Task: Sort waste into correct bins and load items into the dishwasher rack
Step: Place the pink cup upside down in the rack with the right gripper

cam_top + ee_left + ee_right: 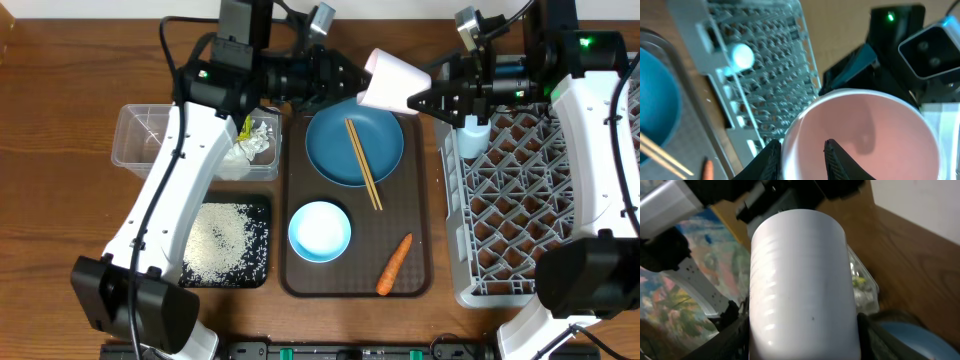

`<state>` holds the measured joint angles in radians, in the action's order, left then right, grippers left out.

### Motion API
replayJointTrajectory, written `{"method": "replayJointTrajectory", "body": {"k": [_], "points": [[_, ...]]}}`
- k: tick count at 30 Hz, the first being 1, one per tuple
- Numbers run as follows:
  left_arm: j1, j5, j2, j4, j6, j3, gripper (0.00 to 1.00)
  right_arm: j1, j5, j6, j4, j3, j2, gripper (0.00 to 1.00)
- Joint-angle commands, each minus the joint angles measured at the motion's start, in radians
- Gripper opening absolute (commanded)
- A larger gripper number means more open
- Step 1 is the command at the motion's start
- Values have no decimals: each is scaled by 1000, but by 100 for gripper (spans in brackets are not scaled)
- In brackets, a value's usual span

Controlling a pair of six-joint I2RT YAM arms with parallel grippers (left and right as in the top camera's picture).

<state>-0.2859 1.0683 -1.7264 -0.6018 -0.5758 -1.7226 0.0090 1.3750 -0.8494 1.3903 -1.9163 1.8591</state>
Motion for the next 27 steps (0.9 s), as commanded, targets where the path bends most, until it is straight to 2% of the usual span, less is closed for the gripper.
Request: {"method": "replayJointTrajectory", "body": {"k": [1,5,8,12,16,24,27], "points": [[44,-98,3,-11,33,2,32,-36,-89,74,-1,-17,-17,41],[74,-213,3,-88,73,2,33,-83,-255,208,-19,-18,-17,36],[76,-312,3,-163,119,2,33,-131,-409,376,-53,-19,-18,31],[76,-424,3,-241,147,2,33,-195,-653,615,-62,-41,-18,30],[75,-482,3,-301,183,2,33,-232,-936,783,-26,-91,-21,29],[59,-645,3,-409,191,2,32,-219,-1456,903,61,-149,-21,29],[41,-692,3,-430,191,2,33,-220,-1514,908,67,-139,-17,29]]}}
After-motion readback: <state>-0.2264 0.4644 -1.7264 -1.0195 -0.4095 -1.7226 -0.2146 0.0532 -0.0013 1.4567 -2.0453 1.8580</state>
